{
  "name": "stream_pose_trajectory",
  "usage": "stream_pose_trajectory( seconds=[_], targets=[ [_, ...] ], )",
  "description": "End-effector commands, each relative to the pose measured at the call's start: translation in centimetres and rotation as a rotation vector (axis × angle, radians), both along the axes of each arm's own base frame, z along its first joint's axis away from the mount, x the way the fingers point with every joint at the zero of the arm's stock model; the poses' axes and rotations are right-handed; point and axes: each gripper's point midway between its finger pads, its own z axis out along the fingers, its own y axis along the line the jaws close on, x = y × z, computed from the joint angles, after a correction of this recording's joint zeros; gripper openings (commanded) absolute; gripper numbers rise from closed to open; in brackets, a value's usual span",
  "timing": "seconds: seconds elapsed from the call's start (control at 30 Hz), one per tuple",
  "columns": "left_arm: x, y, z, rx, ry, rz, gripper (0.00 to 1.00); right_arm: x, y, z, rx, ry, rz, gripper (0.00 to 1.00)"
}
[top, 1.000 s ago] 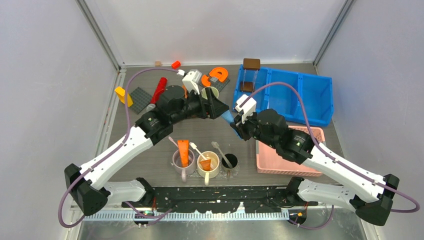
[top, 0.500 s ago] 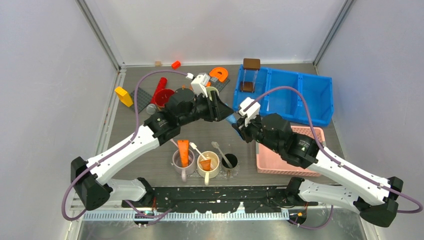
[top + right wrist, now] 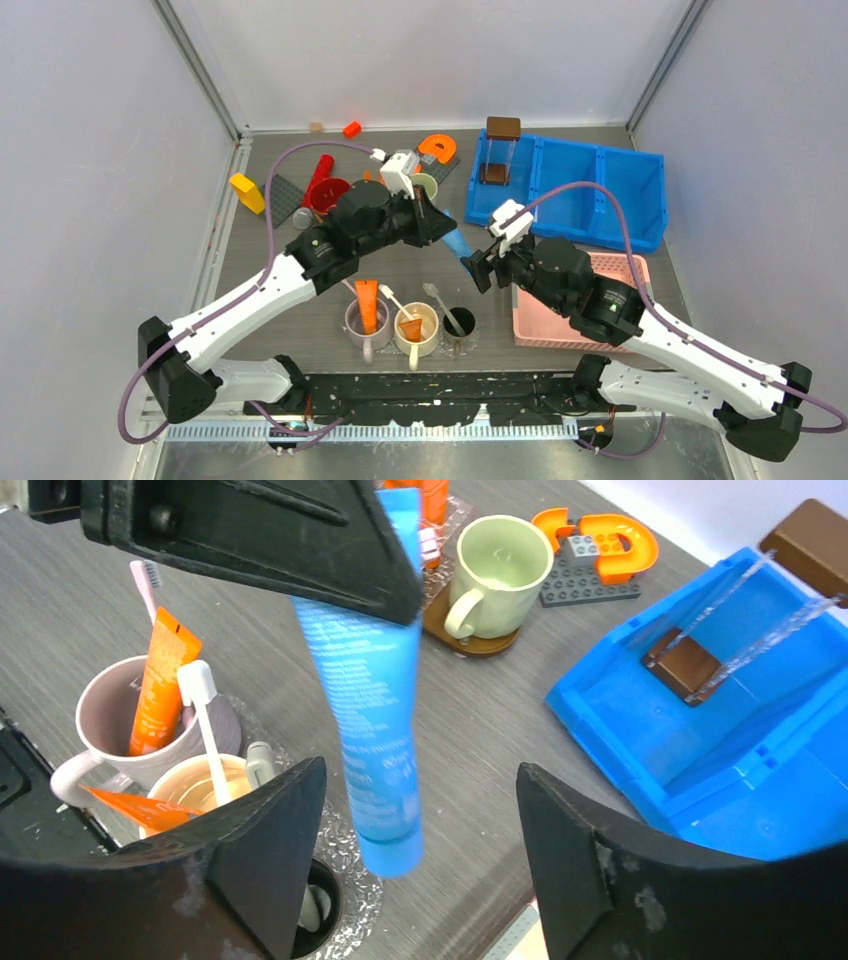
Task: Prepare toiletry sets of a toothbrush and toothpaste on the tray
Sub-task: Pick up the toothpaste from the storage box.
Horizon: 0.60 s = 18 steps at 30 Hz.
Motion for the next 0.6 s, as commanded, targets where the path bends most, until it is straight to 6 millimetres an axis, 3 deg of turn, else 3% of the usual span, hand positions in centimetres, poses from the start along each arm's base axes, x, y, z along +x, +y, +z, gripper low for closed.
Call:
stream_pose_trajectory(
  seconds=[0.0, 0.3, 0.57],
  targets=[
    [0.0, 1.5, 2.5, 0.051, -0.149, 0.04, 0.0, 0.4, -1.7, 2.7, 0.097, -0.07, -0.081, 0.81],
    [-2.9, -0.2, 2.4, 0.201, -0.338, -0.042, 0.0, 0.7, -7.4, 4.1, 0.15, -0.124, -0.311, 0.93],
    [-6.2, -2.2, 0.2, 0.285, -0.424, -0.137, 0.0, 0.8, -12.8, 4.8, 0.23, -0.168, -0.551, 0.95]
  ],
)
